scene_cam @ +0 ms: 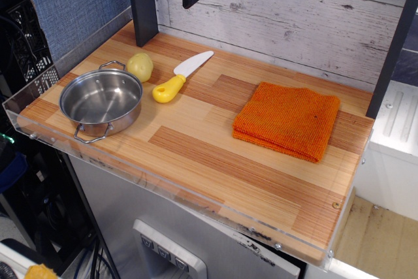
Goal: Move the bottom right of table
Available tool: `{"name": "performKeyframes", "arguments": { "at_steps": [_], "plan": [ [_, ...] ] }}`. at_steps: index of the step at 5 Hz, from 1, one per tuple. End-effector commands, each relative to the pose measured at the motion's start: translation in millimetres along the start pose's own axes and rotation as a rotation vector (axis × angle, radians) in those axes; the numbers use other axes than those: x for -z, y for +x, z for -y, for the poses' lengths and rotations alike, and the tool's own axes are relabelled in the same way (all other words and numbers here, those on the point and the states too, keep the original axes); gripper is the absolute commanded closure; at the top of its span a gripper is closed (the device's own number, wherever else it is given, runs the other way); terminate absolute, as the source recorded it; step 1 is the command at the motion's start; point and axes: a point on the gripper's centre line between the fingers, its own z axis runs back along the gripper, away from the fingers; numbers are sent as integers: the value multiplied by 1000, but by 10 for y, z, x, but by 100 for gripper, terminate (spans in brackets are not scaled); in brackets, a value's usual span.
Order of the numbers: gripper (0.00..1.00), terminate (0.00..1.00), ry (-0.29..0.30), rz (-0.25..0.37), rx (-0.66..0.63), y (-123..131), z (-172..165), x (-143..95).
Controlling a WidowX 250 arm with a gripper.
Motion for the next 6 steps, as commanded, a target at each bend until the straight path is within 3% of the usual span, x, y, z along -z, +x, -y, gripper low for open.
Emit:
{"name": "performKeyframes", "arguments": {
  "at_steps": [1,3,4,5,6],
  "plan": [
    [0,0,0,0,0,0,0,0],
    [0,0,-13,42,8,169,600,213],
    [0,0,17,65,28,225,860,386],
    [0,0,58,56,50,233,1008,612],
    [0,0,53,36,60,220,1165,766]
  ]
}}
